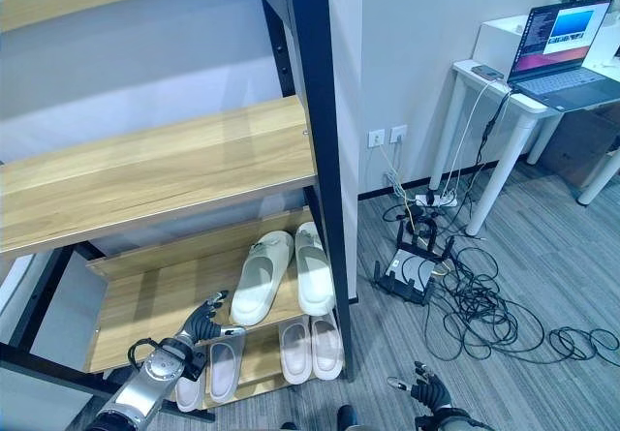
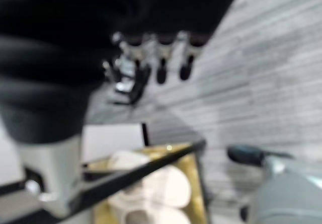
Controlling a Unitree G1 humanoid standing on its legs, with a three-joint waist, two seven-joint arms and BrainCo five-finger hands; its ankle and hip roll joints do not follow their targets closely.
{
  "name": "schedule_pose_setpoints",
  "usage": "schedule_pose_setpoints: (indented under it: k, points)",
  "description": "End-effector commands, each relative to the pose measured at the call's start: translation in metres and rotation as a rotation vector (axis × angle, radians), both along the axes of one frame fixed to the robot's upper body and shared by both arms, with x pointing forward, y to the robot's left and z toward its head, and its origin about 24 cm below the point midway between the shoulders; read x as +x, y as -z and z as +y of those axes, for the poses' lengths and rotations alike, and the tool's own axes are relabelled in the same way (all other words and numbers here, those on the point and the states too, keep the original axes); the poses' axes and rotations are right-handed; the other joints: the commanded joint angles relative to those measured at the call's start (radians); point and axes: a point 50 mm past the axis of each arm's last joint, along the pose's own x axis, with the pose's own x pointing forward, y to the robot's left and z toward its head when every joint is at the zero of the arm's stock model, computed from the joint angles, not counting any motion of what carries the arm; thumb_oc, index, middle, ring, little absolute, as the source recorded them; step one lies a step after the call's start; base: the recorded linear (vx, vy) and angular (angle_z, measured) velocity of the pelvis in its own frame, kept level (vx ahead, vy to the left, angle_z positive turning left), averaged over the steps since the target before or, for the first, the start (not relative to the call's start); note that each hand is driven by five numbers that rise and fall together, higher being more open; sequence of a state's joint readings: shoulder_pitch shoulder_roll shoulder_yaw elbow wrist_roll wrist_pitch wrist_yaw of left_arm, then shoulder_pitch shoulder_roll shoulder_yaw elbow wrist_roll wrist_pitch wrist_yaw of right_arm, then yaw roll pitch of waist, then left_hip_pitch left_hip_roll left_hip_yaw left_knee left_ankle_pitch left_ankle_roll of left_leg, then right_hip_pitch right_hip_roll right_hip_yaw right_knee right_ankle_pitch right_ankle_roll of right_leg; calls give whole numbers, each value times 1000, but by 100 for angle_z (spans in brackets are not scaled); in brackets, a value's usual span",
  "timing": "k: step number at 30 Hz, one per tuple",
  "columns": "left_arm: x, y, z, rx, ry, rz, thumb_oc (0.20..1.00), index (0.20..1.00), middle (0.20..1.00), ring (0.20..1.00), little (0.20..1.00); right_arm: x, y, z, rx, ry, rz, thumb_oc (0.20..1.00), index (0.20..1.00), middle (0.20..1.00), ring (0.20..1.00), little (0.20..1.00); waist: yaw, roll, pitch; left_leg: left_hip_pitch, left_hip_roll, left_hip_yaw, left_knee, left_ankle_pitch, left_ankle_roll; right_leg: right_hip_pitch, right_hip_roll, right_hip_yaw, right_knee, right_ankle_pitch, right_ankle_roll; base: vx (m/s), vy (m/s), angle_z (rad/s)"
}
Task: Arrange the slippers neatly on the shoe rack.
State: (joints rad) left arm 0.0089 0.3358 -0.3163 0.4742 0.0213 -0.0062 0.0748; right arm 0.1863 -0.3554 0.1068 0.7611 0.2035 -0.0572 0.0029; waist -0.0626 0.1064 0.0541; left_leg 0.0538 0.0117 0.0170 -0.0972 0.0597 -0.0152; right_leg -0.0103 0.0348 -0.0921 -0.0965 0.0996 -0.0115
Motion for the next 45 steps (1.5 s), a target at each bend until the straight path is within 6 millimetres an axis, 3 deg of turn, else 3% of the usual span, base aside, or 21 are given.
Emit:
schedule_pose_setpoints:
  k: [1,18,28,34,38,40,45]
  points:
    - [12,-4,-8,-23,15,-26,1000,1000,1000,1000,1000,17,-3,7,7,-21,-50,1000,1000,1000,1000,1000,-11,-45,-11,1,11,-15,10,-85,-10,44,-89,-1,9,-100,120,0,0,0]
    - [30,-30,-41,-260,56,-109,1000,1000,1000,1000,1000,20,2,17,31,-38,-36,1000,1000,1000,1000,1000,-19,-46,-15,5,8,-12,10,-88,-9,47,-90,4,9,-99,123,1,-1,-1]
    - [33,-28,-45,-255,65,-95,1000,1000,1000,1000,1000,22,3,20,35,-54,-30,1000,1000,1000,1000,1000,-20,-45,-15,7,7,-11,10,-90,-9,48,-92,7,9,-99,124,0,0,0]
    - [32,-22,-36,-248,3,-79,1000,1000,1000,1000,1000,21,4,20,34,-48,-19,1000,1000,1000,1000,1000,-15,-49,-20,8,8,-13,10,-90,-10,51,-91,3,9,-101,121,0,0,0]
    - [34,-27,-20,-213,-45,-118,1000,1000,1000,1000,1000,19,5,20,32,-35,-18,1000,1000,1000,1000,1000,-8,-53,-24,10,8,-18,10,-89,-10,56,-91,0,9,-103,120,0,0,0]
    - [37,-45,-1,-222,-109,-219,1000,1000,1000,1000,1000,17,6,18,29,-18,-18,1000,1000,1000,1000,1000,3,-57,-26,11,6,-25,10,-89,-10,60,-92,-9,9,-104,118,0,0,0]
    - [33,-70,28,-236,-218,-348,1000,1000,1000,1000,1000,12,9,17,35,2,-2,1000,1000,1000,1000,1000,25,-62,-30,8,3,-38,10,-86,-10,66,-94,-24,9,-105,117,-12,2,2]
